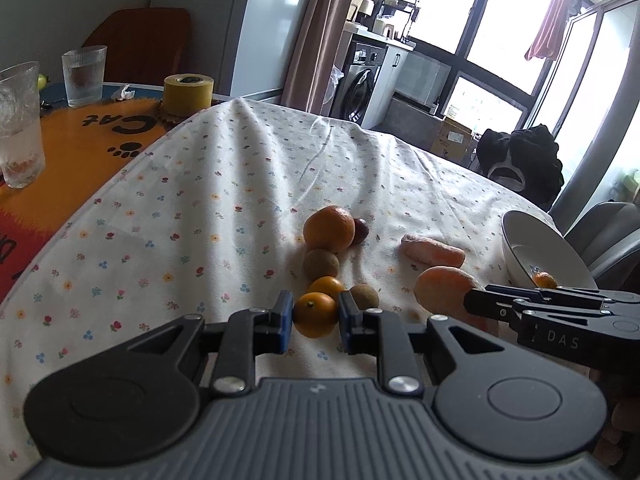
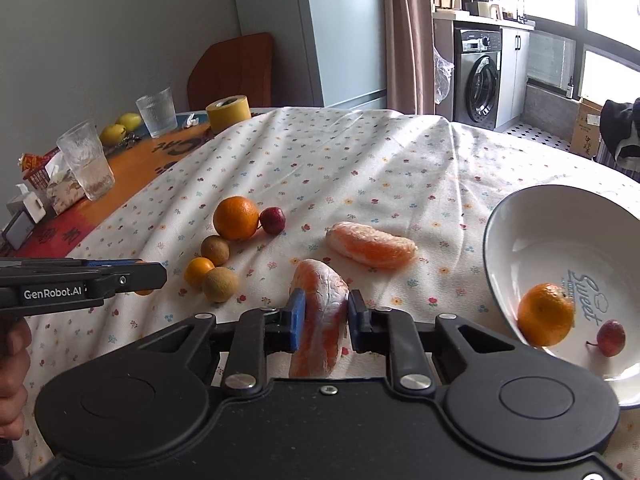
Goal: Organize fruits
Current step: 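Lift the net-wrapped fruit with the right tool while the left tool carries the mandarin toward the bowl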
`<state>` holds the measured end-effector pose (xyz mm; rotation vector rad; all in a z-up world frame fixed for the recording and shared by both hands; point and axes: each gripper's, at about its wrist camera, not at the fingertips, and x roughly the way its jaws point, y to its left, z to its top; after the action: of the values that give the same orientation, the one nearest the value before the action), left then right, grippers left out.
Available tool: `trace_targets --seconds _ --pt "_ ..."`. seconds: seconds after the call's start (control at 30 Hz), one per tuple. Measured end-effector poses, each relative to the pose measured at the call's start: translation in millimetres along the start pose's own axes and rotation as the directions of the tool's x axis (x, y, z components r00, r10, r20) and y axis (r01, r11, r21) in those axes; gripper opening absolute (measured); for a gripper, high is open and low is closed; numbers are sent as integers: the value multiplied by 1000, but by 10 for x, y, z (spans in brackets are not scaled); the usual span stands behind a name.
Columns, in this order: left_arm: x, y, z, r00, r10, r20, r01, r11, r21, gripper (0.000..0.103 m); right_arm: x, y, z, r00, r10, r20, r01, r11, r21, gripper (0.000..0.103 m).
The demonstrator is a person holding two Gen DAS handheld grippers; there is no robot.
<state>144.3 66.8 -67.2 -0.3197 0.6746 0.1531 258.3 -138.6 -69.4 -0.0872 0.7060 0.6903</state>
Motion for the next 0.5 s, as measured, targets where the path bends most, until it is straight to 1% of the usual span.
trace_targets --seconds 0.27,0.5 --pt "-34 -211 72 999 -31 18 30 999 39 22 -214 -132 46 998 -14 57 13 1000 24 20" --pt "-25 -420 110 998 -56 27 54 996 73 22 -364 -273 62 995 -41 88 37 998 47 20"
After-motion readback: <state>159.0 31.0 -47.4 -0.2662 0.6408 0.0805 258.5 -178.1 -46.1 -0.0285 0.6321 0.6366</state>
